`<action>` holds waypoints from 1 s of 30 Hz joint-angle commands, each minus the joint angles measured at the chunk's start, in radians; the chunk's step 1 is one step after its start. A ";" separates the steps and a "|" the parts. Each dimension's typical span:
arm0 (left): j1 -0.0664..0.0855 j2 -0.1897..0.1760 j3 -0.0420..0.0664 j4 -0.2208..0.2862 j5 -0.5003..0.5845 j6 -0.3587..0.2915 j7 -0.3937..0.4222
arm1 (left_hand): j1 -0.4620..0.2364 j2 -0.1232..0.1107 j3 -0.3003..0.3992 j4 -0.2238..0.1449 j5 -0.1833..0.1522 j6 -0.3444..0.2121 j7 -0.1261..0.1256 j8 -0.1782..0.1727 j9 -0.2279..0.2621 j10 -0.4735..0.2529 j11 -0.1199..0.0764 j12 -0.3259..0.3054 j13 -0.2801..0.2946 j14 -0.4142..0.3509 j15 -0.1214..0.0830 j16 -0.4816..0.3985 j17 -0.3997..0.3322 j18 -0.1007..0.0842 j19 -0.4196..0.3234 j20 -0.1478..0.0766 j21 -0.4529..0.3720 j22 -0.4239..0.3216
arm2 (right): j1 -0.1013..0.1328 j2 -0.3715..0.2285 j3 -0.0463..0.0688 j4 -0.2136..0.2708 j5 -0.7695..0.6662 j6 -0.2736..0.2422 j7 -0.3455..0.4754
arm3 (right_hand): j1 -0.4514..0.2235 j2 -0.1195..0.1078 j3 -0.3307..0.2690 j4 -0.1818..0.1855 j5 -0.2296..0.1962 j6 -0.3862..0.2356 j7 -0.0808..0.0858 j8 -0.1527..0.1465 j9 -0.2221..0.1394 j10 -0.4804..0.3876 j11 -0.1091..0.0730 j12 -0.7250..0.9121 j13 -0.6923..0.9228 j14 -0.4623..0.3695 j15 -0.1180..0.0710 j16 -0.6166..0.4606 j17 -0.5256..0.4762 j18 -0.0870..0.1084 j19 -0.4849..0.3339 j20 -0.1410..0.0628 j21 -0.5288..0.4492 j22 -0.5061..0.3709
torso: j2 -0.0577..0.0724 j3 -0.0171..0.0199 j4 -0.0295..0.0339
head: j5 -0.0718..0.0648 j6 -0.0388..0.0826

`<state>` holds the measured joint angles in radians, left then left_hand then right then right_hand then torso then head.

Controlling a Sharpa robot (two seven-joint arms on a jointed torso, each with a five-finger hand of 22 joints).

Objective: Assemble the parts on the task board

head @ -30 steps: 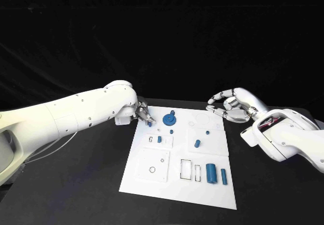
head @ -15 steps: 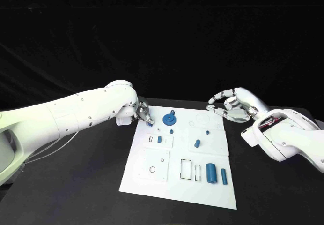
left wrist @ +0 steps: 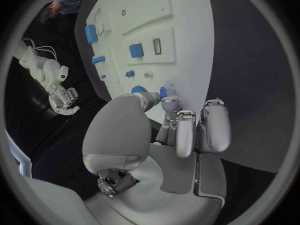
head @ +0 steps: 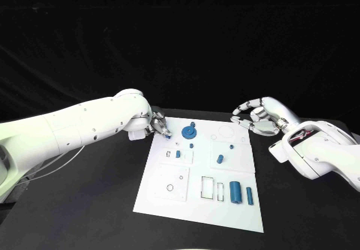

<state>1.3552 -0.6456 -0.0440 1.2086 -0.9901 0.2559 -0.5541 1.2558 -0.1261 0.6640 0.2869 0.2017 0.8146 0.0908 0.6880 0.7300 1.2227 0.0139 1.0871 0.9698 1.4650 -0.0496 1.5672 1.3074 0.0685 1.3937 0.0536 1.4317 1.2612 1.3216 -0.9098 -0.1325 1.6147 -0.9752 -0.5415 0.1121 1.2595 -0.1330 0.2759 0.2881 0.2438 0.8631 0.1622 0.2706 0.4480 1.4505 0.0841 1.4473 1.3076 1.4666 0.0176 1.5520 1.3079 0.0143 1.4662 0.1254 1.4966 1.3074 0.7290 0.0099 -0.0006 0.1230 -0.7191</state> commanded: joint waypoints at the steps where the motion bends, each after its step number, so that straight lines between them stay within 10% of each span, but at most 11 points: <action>1: 0.000 -0.025 0.000 0.042 0.074 -0.044 0.018 | -0.014 -0.007 0.182 -0.174 0.006 0.000 -0.003 0.005 0.010 0.010 -0.003 0.005 0.003 0.103 0.001 -0.001 0.257 0.000 -0.005 -0.003 -0.002 0.004 | -0.001 -0.001 0.000 0.001 -0.012 0.001 -0.003 | -0.006 0.002 -0.004 0.000 0.003 -0.003 -0.003 0.006 0.001 0.002 -0.006 -0.001 0.133 0.088 -0.010 -0.005 0.197 0.008 0.046 -0.009 -0.003 0.209 | -0.002 0.0007 0.0025 | 0.004 0.001; 16: -0.030 -0.163 -0.003 0.250 0.044 -0.139 0.049 | -0.056 -0.037 0.244 -0.216 0.013 0.026 -0.011 0.013 -0.007 0.044 -0.012 0.029 0.021 0.106 -0.007 0.004 0.263 -0.008 0.020 -0.008 0.018 0.043 | -0.001 -0.005 0.000 0.002 -0.012 0.002 -0.003 | -0.006 0.002 -0.005 0.000 0.006 -0.003 -0.003 0.007 0.001 0.002 -0.006 -0.001 0.133 0.088 -0.010 -0.005 0.196 0.009 0.045 -0.009 -0.003 0.209 | -0.002 -0.0002 0.0030 | 0.008 -0.003; 30: -0.068 -0.179 -0.011 0.291 -0.022 -0.157 0.056 | -0.067 -0.042 0.255 -0.225 0.014 0.033 -0.014 0.012 -0.015 0.060 -0.014 0.043 0.035 0.106 -0.009 0.004 0.263 -0.011 0.028 -0.010 0.024 0.055 | -0.003 -0.005 0.000 0.003 -0.012 0.003 -0.002 | -0.006 0.002 -0.005 0.000 0.006 -0.003 -0.003 0.007 0.001 0.002 -0.006 -0.001 0.133 0.088 -0.010 -0.005 0.196 0.009 0.045 -0.009 -0.003 0.209 | 0.000 0.0000 0.0021 | 0.013 -0.003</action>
<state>1.2879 -0.8261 -0.0558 1.4954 -0.9785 0.1140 -0.5151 1.1971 -0.1718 0.7384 0.2372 0.2094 0.8406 0.0802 0.6967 0.7147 1.2747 -0.0016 1.1262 1.0050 1.4650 -0.0497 1.5672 1.3074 0.0686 1.4129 0.0420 1.4513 1.3084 1.3194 -0.9153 -0.1325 1.6160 -0.9765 -0.5415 0.1094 1.2595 -0.1330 0.2759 0.2881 0.2438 0.8631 0.1622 0.2706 0.4486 1.4506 0.0841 1.4473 1.3074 1.4666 0.0176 1.5520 1.3076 0.0143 1.4662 0.1254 1.4966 1.3078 0.7284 0.0087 0.0022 0.1354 -0.7206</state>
